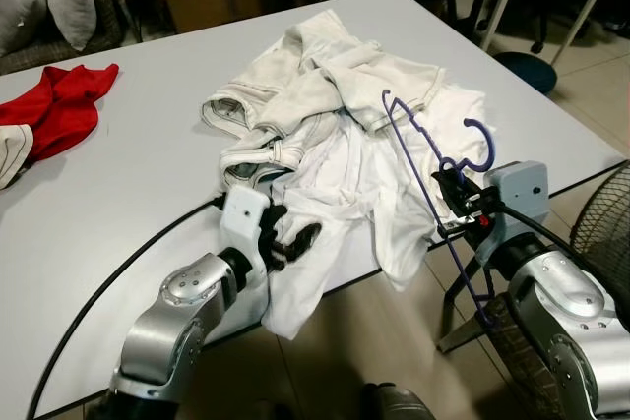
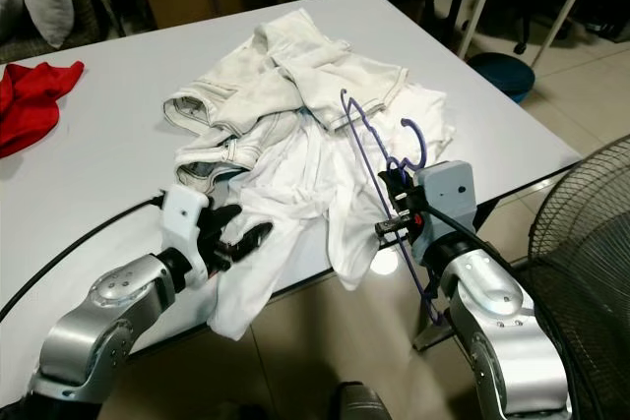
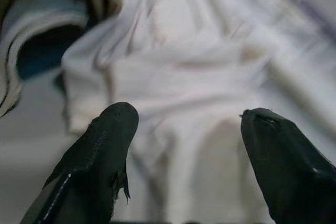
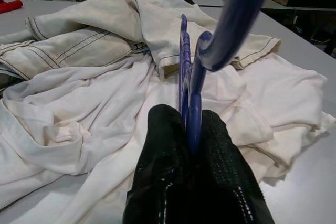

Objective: Hang hanger

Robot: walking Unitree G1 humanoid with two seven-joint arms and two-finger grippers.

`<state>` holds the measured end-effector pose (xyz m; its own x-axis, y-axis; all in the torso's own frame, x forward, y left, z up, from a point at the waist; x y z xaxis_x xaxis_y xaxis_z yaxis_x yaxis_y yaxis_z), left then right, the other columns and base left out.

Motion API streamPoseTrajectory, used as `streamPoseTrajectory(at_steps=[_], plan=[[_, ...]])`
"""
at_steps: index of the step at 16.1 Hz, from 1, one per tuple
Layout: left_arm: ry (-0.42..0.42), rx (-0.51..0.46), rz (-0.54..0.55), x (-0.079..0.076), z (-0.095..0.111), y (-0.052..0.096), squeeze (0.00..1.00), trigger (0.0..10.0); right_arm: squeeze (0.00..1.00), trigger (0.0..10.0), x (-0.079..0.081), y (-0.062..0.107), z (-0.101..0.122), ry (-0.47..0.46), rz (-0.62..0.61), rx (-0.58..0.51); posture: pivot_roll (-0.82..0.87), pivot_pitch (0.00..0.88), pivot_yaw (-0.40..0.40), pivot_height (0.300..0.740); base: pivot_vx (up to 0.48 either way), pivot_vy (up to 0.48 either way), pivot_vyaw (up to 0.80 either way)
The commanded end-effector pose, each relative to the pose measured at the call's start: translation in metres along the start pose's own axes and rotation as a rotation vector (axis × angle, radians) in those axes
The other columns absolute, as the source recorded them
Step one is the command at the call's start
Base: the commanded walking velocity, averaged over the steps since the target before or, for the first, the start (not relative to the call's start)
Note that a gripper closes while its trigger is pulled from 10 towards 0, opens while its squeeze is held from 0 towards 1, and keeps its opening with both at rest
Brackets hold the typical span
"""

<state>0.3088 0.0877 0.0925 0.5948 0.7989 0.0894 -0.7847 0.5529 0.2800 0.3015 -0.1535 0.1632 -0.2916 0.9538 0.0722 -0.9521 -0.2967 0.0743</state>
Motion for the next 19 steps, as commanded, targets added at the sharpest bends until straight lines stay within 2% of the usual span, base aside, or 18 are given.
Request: streamPoseTrajectory(at_steps=[1,2,4,5,6,7,8,11,15,16,19], plan=[[-0.053,0.021,0.005,0.001,-0.003,-0.001,0.00,10.0,0.00,10.0,0.001,0.002,0.006,0.015,-0.007,-0.021,-0.21,0.106,0.082,0.740,0.000,0.000,0.00],[-0.085,0.029,0.033,0.007,-0.003,-0.003,0.00,10.0,0.00,10.0,0.001,0.003,0.006,0.010,-0.012,-0.023,-0.21,0.104,0.085,0.740,0.000,0.000,0.00],[-0.066,0.015,0.032,0.008,0.000,-0.003,0.00,10.0,0.00,10.0,0.001,0.003,0.005,0.008,-0.013,-0.022,-0.21,0.103,0.085,0.740,0.000,0.000,0.00],[-0.047,-0.003,0.017,0.006,0.001,-0.003,0.00,8.1,0.00,10.0,0.001,0.004,0.004,0.008,-0.013,-0.020,-0.21,0.097,0.085,0.740,0.000,0.000,0.00],[-0.051,-0.013,0.012,0.004,0.002,-0.003,0.00,4.8,0.00,10.0,0.002,0.004,0.003,0.008,-0.012,-0.019,-0.21,0.095,0.084,0.740,0.000,0.000,0.00],[-0.060,-0.018,0.011,0.003,0.002,-0.004,0.00,0.3,0.00,10.0,0.002,0.003,0.003,0.011,-0.012,-0.017,-0.21,0.090,0.084,0.740,0.000,0.000,0.00],[-0.059,-0.020,0.007,0.002,0.002,-0.004,0.00,0.0,0.00,10.0,0.002,0.003,0.002,0.016,-0.010,-0.014,-0.21,0.087,0.083,0.740,0.000,0.000,0.00],[-0.056,-0.011,-0.017,-0.004,-0.002,-0.005,0.00,0.0,0.00,10.0,0.003,0.001,0.001,0.024,-0.007,-0.011,-0.21,0.076,0.081,0.740,0.000,0.000,0.00],[-0.105,0.018,0.002,-0.001,-0.010,-0.007,0.00,0.0,0.00,10.0,0.006,-0.001,0.000,0.031,0.004,-0.008,-0.21,0.059,0.076,0.740,0.000,0.000,0.00],[-0.148,0.038,-0.003,-0.001,-0.015,-0.007,0.00,0.0,0.00,10.0,0.007,-0.002,0.000,0.032,0.010,-0.010,-0.21,0.053,0.075,0.740,0.000,0.000,0.00],[-0.135,0.027,-0.014,-0.004,-0.014,-0.008,0.00,0.0,0.00,10.0,0.008,-0.002,0.001,0.036,0.017,-0.010,-0.22,0.045,0.073,0.740,0.000,0.000,0.00]])
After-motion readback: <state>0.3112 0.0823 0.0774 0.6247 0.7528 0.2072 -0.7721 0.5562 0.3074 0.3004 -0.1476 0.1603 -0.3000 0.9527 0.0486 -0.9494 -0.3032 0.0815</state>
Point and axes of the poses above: a point about 5 cm out from each wrist's last joint towards the gripper, its own y axis pointing back from the gripper into the wrist, its own z axis along the axis of the wrist's last joint, x = y × z, the point moved 6 cm from there along -y, pointing out of the wrist towards the gripper, and after that the axes turned 11 degrees about -y, right-handed, at the moved point
